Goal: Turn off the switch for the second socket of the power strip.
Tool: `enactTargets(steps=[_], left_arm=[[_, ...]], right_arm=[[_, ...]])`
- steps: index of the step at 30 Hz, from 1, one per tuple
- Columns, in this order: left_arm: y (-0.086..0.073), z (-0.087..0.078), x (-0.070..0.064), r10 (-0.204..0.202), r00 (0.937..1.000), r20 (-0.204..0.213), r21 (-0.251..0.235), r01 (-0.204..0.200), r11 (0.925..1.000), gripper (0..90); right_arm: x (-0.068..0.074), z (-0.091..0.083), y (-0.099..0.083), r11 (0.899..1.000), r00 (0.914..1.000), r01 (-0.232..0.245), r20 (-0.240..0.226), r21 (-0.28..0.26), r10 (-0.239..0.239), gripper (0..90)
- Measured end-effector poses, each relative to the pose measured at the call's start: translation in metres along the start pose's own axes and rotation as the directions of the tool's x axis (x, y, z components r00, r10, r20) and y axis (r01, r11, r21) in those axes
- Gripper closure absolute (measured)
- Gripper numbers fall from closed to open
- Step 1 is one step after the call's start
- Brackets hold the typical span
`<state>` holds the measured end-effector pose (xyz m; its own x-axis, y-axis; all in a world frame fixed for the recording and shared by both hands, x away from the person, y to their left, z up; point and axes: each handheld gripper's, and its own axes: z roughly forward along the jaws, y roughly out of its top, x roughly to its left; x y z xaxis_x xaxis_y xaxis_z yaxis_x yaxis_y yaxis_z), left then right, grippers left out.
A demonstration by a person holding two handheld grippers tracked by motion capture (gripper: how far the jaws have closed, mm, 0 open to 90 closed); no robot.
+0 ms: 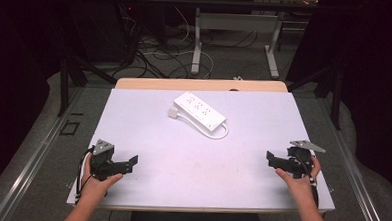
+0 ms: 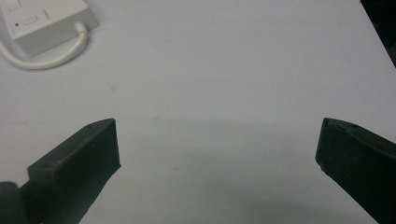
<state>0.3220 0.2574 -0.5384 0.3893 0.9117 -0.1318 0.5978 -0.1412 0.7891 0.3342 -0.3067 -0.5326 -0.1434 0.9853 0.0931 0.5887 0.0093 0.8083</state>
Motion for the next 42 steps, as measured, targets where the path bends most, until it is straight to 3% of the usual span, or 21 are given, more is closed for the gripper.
enactTargets(steps=[7,15,20,23,30,35,36,42], left_arm=[[0.001,-0.002,-0.006,0.018,0.9998,-0.009,-0.022,-0.018,0.9996,0.6],[0.000,-0.002,-0.009,0.027,0.9995,-0.014,-0.011,-0.027,0.9996,0.6],[0.000,-0.002,-0.009,0.027,0.9996,-0.013,-0.009,-0.027,0.9996,0.6],[0.001,-0.001,-0.010,0.023,0.9997,-0.009,-0.007,-0.023,0.9997,0.6],[0.000,0.001,-0.011,0.021,0.9998,-0.005,-0.001,-0.021,0.9998,0.6],[0.000,0.002,-0.011,0.021,0.9998,-0.004,0.007,-0.021,0.9998,0.6],[0.000,0.002,-0.011,0.020,0.9998,-0.005,0.008,-0.020,0.9998,0.7],[0.000,0.003,-0.011,0.018,0.9998,-0.003,0.009,-0.018,0.9998,0.7]], right_arm=[[0.012,-0.004,0.002,0.999,0.9995,0.028,-0.013,-0.021,-0.028,0.0],[0.033,-0.005,0.004,0.988,0.9890,0.146,-0.028,0.041,-0.145,0.0],[0.039,-0.002,0.004,0.987,0.9886,0.148,-0.039,0.068,-0.145,0.0],[0.043,0.002,0.005,0.981,0.9911,0.128,-0.056,0.143,-0.121,1.0],[0.044,0.008,0.004,0.968,0.9900,0.131,-0.078,0.213,-0.117,2.4],[0.047,0.009,0.008,0.959,0.9852,0.156,-0.108,0.237,-0.133,4.8],[0.049,0.010,0.010,0.955,0.9807,0.174,-0.131,0.240,-0.146,4.6],[0.058,0.014,0.016,0.940,0.9696,0.220,-0.163,0.260,-0.182,4.3]])
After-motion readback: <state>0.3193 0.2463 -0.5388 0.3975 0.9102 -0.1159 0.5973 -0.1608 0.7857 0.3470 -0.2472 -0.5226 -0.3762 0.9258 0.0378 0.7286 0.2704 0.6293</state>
